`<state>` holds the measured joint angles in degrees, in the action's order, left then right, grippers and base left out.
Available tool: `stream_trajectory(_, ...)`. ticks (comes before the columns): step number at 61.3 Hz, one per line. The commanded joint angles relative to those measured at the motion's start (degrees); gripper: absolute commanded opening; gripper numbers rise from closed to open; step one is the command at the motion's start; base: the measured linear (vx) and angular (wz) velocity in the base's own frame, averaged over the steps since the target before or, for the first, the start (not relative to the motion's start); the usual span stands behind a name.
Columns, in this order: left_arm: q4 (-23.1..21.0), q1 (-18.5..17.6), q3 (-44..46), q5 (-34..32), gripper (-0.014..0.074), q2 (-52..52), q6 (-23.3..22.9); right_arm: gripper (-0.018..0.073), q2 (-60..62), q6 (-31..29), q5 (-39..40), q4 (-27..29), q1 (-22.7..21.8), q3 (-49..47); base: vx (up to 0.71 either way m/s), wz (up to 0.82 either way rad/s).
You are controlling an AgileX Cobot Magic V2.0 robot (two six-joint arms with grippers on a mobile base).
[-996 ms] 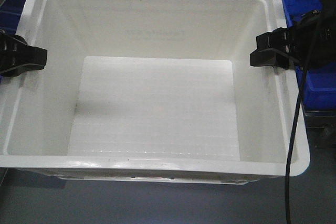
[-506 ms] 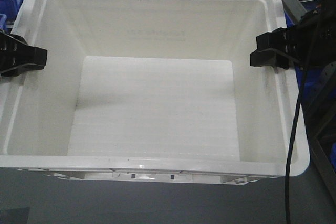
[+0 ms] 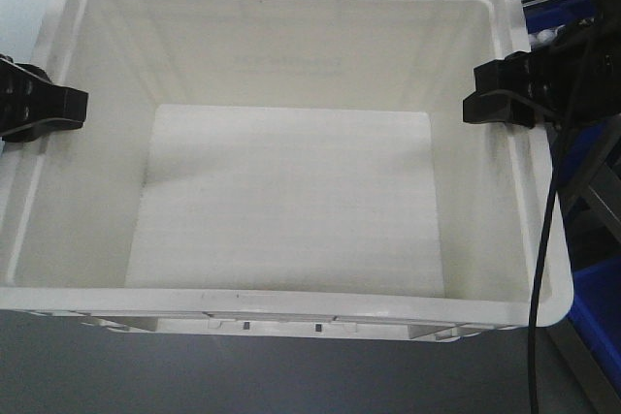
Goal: Move bin from left to right shelf
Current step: 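Hold the tote with both grippers while the base turns away, then keep holding the tote with both grippers while driving to the other shelf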
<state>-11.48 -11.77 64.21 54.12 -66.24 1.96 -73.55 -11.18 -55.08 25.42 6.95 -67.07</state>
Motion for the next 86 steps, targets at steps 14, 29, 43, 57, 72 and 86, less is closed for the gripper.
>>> stream_trajectory(14,0.4,0.2,2.0,-4.6,-0.0008,1.9,1.3,-0.0004,2.4,-3.4,4.6,0.4,-0.4,-2.2,0.34,-0.16)
stream_trajectory(29,0.4,0.2,2.0,-4.6,-0.0008,1.9,1.3,-0.0004,2.4,-3.4,4.6,0.4,-0.4,-2.2,0.37,0.03)
stream_trajectory(43,0.4,0.2,2.0,-4.6,-0.0008,1.9,1.3,-0.0004,2.4,-3.4,4.7,0.4,-0.4,-2.2,0.39,0.18)
stream_trajectory(57,0.4,0.2,2.0,-4.6,-0.0008,1.9,1.3,-0.0004,2.4,-3.4,4.7,0.4,-0.4,-2.2,0.4,0.19)
stream_trajectory(72,0.4,0.2,2.0,-4.4,-0.0008,1.9,1.3,-0.0004,2.4,-3.4,4.7,0.4,-0.4,-2.2,0.4,0.18)
stream_trajectory(86,0.4,0.2,2.0,-4.4,-0.0008,1.9,1.3,-0.0004,2.4,-3.4,4.7,0.4,-0.4,-2.2,0.4,0.16)
